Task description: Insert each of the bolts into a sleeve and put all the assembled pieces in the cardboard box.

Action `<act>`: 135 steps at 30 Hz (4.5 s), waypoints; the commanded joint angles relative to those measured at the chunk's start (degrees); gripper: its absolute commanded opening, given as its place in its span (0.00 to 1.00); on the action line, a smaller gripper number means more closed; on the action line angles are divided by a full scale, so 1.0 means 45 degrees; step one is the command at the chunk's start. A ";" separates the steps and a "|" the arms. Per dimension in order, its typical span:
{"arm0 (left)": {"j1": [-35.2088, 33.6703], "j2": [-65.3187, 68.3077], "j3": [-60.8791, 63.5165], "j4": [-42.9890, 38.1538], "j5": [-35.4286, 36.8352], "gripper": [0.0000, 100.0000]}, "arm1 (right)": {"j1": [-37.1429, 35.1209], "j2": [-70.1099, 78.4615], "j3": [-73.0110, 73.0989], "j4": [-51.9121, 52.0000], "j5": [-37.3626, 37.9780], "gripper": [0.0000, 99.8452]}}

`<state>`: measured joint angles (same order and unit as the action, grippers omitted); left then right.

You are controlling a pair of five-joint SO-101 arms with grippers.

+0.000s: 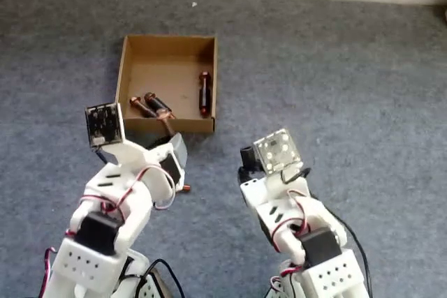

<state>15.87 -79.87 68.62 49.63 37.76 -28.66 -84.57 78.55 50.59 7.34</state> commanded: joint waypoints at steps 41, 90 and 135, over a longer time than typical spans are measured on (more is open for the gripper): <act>0.1709 -0.5402 0.1866 -0.1680 -0.0195 0.01 | -0.3878 -0.4581 0.2354 -0.2999 0.3243 0.01; 0.3546 -0.5402 0.0654 0.3673 -0.0195 0.33 | -0.3897 -0.4562 0.1495 -0.3683 0.2520 0.01; -0.9016 -0.5421 0.3253 0.2383 -0.0293 0.04 | -0.2471 1.8100 -1.1321 -0.9915 0.5861 0.01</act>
<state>-22.90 -103.87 83.74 61.93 36.70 -40.88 -11.34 38.37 7.96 32.13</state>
